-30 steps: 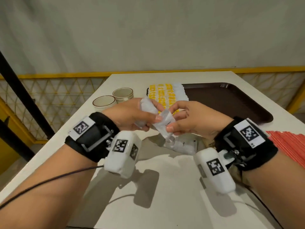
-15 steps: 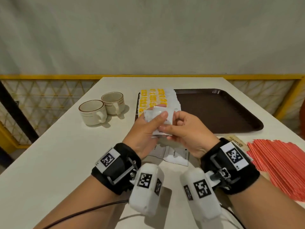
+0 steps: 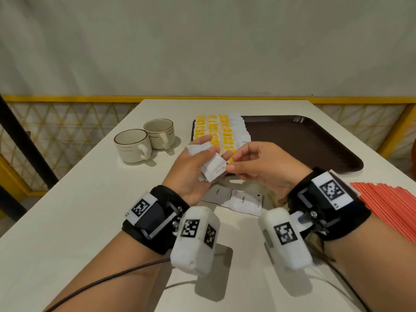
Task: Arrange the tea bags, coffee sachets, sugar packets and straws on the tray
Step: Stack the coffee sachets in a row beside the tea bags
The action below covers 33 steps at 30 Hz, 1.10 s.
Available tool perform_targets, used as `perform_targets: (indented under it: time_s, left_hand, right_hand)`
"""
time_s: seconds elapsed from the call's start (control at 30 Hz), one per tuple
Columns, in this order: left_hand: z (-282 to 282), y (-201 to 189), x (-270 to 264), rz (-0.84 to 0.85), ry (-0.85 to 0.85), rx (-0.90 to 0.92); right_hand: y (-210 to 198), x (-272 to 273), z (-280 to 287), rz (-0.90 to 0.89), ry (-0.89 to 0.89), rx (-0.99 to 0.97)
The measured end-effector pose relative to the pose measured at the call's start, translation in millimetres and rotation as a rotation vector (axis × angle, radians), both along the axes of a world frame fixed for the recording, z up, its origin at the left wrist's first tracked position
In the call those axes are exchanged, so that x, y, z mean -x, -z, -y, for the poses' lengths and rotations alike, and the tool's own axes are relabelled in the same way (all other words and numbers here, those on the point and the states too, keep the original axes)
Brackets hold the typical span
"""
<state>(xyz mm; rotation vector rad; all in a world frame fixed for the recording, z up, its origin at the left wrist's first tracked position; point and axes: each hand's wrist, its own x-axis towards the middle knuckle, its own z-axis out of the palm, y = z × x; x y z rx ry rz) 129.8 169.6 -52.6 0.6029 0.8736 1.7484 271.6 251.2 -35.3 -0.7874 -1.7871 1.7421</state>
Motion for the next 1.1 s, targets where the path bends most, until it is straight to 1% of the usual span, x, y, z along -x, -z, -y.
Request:
perform_targets:
  time_s: [0.07, 0.1, 0.13, 0.17, 0.2, 0.23, 0.3, 0.33, 0.37, 0.43, 0.5, 0.57, 0.67, 0.7, 0.77, 0.9, 0.97, 1.03, 1.1]
  left_hand:
    - [2, -3, 12, 0.005, -0.047, 0.077]
    - [4, -3, 19, -0.032, -0.053, 0.13]
    - [6, -2, 26, -0.11, -0.043, 0.194]
    - [8, -1, 32, -0.237, -0.024, 0.262]
    - [10, 0, 36, -0.407, -0.001, 0.328]
    - [13, 0, 38, -0.598, 0.018, 0.388]
    - [16, 2, 35, -0.942, 0.022, 0.465]
    - [16, 2, 34, -1.067, 0.003, 0.476]
    - [16, 3, 33, -1.142, -0.019, 0.48]
    - [16, 3, 33, -1.201, -0.024, 0.498]
    - [16, 3, 33, -1.214, 0.029, 0.528]
    - [14, 4, 30, -1.219, 0.073, 0.551]
    - [11, 5, 26, -1.283, 0.077, 0.554]
    - [10, 6, 26, -1.274, 0.073, 0.544]
    - [11, 6, 27, -1.193, 0.083, 0.502]
    - [15, 4, 32, -0.936, 0.146, 0.343]
    - [16, -1, 29, -0.713, 0.147, 0.249]
    - [14, -5, 23, -0.418, 0.091, 0.179]
    - [10, -4, 17, -0.185, 0.032, 0.138]
  right_hand:
    - [-7, -6, -7, 0.233, -0.053, -0.221]
    - [-11, -9, -9, 0.388, -0.096, -0.365]
    - [-13, -10, -10, 0.541, -0.148, -0.502]
    - [-13, -10, -9, 0.673, -0.204, -0.621]
    - [-12, -9, -6, 0.769, -0.258, -0.708]
    - [-9, -6, -4, 0.826, -0.3, -0.755]
    - [-3, -1, 0, 0.887, -0.334, -0.781]
    - [0, 2, 1, 0.907, -0.333, -0.787]
    - [3, 4, 1, 0.922, -0.326, -0.796]
    - [4, 7, 0, 0.926, -0.315, -0.826]
    - [1, 8, -2, 0.89, -0.301, -0.824]
    - [-4, 6, -5, 0.821, -0.279, -0.769]
    - [-11, 7, -6, 0.689, -0.251, -0.653]
    - [-10, 9, -5, 0.661, -0.243, -0.627]
    - [-7, 13, -3, 0.635, -0.243, -0.619]
    - [-4, 13, -3, 0.603, -0.257, -0.561]
    - [-7, 10, -6, 0.534, -0.244, -0.499]
    - [-11, 4, -7, 0.401, -0.213, -0.413]
    - [-12, -1, -5, 0.251, -0.195, -0.249]
